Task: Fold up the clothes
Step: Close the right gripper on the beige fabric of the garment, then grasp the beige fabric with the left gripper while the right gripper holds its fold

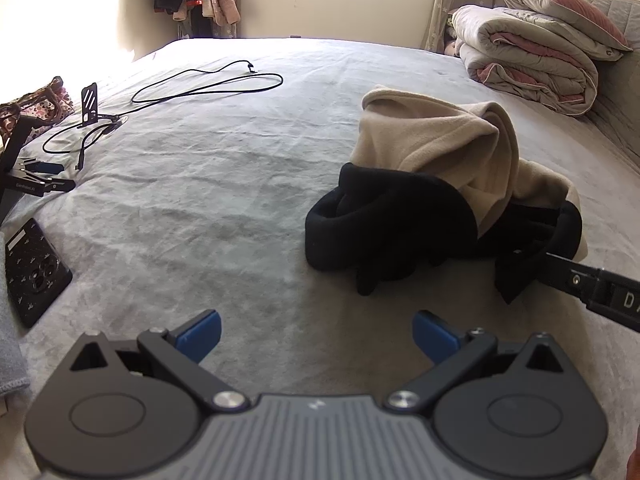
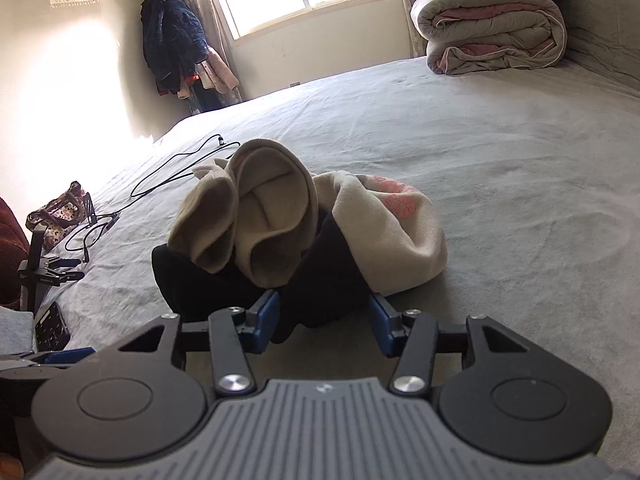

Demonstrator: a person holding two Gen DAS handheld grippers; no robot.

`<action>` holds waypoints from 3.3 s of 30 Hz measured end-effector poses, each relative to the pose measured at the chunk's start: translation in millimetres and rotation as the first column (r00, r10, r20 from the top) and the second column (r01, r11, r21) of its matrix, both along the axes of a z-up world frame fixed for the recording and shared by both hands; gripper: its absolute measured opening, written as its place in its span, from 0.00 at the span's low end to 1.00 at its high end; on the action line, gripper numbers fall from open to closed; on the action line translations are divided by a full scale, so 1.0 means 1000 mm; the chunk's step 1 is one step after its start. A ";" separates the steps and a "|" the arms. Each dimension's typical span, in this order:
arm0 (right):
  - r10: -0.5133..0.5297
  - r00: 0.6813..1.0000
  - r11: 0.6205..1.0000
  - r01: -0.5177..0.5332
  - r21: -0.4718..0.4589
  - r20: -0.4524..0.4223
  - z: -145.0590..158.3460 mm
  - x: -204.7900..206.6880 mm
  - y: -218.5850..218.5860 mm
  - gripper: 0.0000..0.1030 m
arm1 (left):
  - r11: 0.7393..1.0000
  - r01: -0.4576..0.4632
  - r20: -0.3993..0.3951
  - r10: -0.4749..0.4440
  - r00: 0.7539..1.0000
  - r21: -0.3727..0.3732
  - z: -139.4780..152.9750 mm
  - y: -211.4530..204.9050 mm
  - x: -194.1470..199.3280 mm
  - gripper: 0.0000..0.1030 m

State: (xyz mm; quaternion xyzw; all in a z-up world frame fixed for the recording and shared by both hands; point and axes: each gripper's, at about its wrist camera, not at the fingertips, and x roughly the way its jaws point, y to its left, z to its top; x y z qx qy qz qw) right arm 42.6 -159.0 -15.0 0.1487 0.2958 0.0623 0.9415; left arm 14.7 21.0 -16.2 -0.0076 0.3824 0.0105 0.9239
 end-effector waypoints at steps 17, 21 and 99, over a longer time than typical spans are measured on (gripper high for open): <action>-0.008 1.000 1.000 0.008 0.023 -0.016 -0.009 0.014 -0.010 0.22 | 1.000 0.021 -0.035 -0.021 0.999 -0.009 -0.004 0.000 0.016 0.99; -0.011 1.000 0.999 0.012 0.042 -0.026 -0.010 0.013 -0.014 0.14 | 1.000 0.021 -0.033 -0.022 0.999 -0.010 -0.003 0.000 0.016 0.99; -0.018 0.997 0.998 0.022 0.062 -0.071 0.008 0.008 -0.032 0.51 | 0.993 0.075 -0.024 -0.077 0.997 -0.090 0.028 -0.029 0.046 0.84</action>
